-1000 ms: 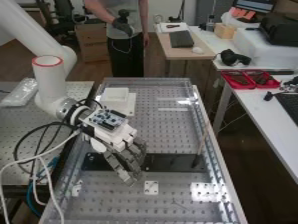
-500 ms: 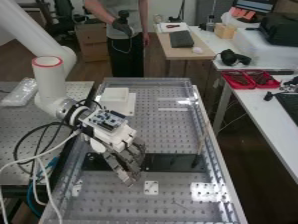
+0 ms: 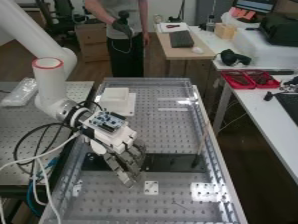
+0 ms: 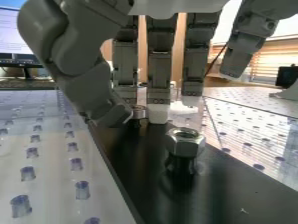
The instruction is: Grab the bearing and place it in the white container
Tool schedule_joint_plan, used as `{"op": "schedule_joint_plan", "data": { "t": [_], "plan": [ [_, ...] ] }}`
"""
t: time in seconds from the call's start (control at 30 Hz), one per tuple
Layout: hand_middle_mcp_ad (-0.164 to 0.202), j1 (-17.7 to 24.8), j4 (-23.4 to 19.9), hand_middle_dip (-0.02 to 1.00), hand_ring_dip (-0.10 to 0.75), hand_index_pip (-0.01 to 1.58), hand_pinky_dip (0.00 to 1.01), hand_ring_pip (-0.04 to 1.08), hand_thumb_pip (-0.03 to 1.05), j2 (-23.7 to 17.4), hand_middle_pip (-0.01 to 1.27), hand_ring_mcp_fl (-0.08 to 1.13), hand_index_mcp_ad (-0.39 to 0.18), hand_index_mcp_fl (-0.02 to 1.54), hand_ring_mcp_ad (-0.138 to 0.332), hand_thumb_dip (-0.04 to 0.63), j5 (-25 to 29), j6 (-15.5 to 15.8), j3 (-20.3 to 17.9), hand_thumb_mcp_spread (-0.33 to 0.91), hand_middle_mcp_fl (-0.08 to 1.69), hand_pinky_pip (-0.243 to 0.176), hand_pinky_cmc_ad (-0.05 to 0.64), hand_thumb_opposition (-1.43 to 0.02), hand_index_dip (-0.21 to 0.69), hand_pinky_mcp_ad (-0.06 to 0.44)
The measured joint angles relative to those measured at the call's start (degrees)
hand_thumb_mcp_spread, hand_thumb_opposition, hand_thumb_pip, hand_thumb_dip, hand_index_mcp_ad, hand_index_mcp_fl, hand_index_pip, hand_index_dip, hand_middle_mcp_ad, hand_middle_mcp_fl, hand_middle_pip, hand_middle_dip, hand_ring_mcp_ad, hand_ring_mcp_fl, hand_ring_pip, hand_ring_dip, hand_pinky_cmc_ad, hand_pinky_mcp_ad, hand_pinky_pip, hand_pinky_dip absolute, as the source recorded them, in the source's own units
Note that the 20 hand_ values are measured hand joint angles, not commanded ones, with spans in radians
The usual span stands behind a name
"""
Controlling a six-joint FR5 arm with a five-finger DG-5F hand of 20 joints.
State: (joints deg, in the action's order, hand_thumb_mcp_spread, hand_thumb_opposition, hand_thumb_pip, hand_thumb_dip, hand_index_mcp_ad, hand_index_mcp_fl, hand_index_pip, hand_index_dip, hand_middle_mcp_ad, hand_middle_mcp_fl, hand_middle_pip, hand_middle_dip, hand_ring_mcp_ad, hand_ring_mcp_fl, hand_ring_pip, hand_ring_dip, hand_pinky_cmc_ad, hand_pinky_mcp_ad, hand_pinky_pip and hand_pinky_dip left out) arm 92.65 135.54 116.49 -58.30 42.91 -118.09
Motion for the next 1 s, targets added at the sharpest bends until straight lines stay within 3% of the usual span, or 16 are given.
{"op": "schedule_joint_plan", "data": {
  "t": [0.3, 0.47, 0.63, 1.0],
  "plan": [
    [0.038, 0.22, -1.81, 0.71, 0.387, 1.40, 0.46, 0.73, 0.84, 0.13, 1.08, 0.08, -0.080, 0.12, 0.115, 0.346, 0.03, 1.59, -0.52, 0.45, 0.22, -0.105, 0.349, -0.82, 0.049, 0.295],
    [0.038, 0.43, -4.48, 0.71, 0.389, 1.38, 0.42, 0.73, 0.82, 0.14, 1.09, 0.18, -0.101, 0.21, 0.113, 0.347, 0.72, 3.41, -1.20, 0.44, 0.37, -0.105, 0.353, -0.82, 0.024, 0.295],
    [0.037, 0.42, -4.75, 0.72, 0.438, 1.38, 0.36, 0.73, 0.75, 0.35, 1.09, 0.26, -0.136, 0.24, 0.099, 0.339, 0.91, 3.71, -1.25, 0.49, 0.48, -0.042, 0.349, -0.82, 0.007, 0.291],
    [0.037, 0.15, -3.95, 0.74, 0.475, 1.40, 0.32, 0.70, 0.74, 0.96, 1.09, 0.32, -0.138, 0.25, 0.084, 0.316, 0.66, 3.53, -0.78, 0.49, 0.53, 0.000, 0.340, -0.86, 0.045, 0.295]
  ]
}}
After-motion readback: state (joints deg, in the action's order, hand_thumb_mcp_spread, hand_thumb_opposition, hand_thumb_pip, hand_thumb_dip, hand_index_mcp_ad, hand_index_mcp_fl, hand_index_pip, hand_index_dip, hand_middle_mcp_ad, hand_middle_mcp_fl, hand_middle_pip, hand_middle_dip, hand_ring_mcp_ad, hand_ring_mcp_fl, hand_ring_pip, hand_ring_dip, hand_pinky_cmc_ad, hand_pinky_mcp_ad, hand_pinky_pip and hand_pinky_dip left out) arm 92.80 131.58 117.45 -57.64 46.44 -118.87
